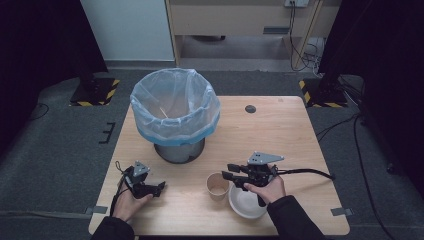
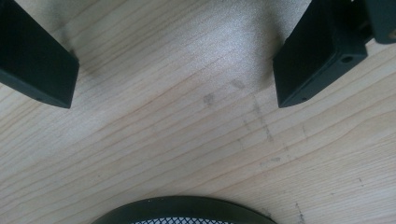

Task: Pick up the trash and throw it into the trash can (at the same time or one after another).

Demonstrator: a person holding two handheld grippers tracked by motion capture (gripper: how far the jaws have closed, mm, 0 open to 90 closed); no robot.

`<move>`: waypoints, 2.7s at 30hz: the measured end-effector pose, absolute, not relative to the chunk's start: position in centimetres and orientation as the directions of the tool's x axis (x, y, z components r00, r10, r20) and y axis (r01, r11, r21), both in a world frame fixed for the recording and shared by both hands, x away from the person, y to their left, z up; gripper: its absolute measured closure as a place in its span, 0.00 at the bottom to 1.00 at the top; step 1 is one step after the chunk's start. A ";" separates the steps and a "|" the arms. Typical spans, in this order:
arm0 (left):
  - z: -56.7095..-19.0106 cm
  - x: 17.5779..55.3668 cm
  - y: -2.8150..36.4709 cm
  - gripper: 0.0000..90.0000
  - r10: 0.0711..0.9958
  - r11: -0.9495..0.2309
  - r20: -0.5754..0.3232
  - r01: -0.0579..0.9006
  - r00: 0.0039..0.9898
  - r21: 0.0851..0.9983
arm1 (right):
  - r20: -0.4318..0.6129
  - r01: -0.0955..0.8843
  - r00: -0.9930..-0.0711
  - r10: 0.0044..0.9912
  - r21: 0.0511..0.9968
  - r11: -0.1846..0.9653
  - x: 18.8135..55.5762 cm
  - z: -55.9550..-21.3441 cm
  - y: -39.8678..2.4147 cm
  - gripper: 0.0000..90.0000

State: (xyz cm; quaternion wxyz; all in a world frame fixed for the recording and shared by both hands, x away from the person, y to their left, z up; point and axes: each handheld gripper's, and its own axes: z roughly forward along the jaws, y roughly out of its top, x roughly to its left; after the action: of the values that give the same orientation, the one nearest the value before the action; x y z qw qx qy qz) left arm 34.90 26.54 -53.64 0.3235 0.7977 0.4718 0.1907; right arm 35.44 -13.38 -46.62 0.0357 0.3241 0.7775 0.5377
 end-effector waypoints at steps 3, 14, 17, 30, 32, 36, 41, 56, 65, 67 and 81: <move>-53.6 34.9 26.5 0.00 0.876 -0.345 -0.001 0.629 0.482 0.696 | 0.299 0.478 -0.790 0.536 0.847 0.234 35.4 -46.9 -13.2 0.66; -53.6 34.9 26.5 0.00 0.877 -0.344 -0.002 0.629 0.481 0.697 | 0.299 0.518 -0.780 0.550 0.802 0.298 35.5 -48.2 -12.5 0.74; -53.6 34.9 26.5 0.00 0.876 -0.345 -0.002 0.630 0.482 0.696 | 0.301 0.528 -0.772 0.560 0.794 0.302 35.6 -48.4 -12.3 0.78; -53.6 34.9 26.5 0.00 0.876 -0.344 -0.003 0.630 0.482 0.696 | 0.310 0.561 -0.743 0.593 0.772 0.299 35.8 -48.5 -12.2 0.93; -53.6 34.9 26.5 0.00 0.876 -0.344 -0.003 0.630 0.482 0.696 | 0.314 0.568 -0.738 0.597 0.766 0.300 35.8 -48.4 -12.2 0.94; -53.6 34.9 26.5 0.00 0.876 -0.344 -0.003 0.630 0.482 0.696 | 0.325 0.563 -0.736 0.594 0.780 0.272 35.9 -47.9 -12.4 0.94; -53.6 34.9 26.5 0.00 0.876 -0.344 -0.003 0.630 0.482 0.697 | 0.326 0.536 -0.736 0.593 0.816 0.216 36.0 -47.1 -12.8 0.94; -53.6 34.9 26.5 0.00 0.876 -0.344 -0.003 0.630 0.482 0.697 | 0.294 0.380 -0.713 0.637 0.925 -0.002 36.3 -43.4 -15.4 0.94; -53.6 34.9 26.5 0.00 0.876 -0.344 -0.003 0.630 0.482 0.697 | 0.288 0.309 -0.698 0.656 0.947 -0.087 36.6 -41.5 -16.9 0.94; -53.6 34.9 26.5 0.00 0.877 -0.344 -0.002 0.629 0.481 0.697 | 0.292 0.292 -0.691 0.662 0.950 -0.113 36.7 -41.1 -17.2 0.94; -53.6 34.9 26.5 0.00 0.876 -0.346 -0.001 0.629 0.482 0.696 | 0.293 0.196 -0.683 0.669 0.956 -0.219 37.0 -37.5 -18.9 0.94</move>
State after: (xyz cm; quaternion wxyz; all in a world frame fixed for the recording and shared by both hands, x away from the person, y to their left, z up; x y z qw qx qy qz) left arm 34.90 26.54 -53.64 0.3234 0.7978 0.4717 0.1907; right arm 36.96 -18.87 -37.55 0.1707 0.3596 0.6009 0.6931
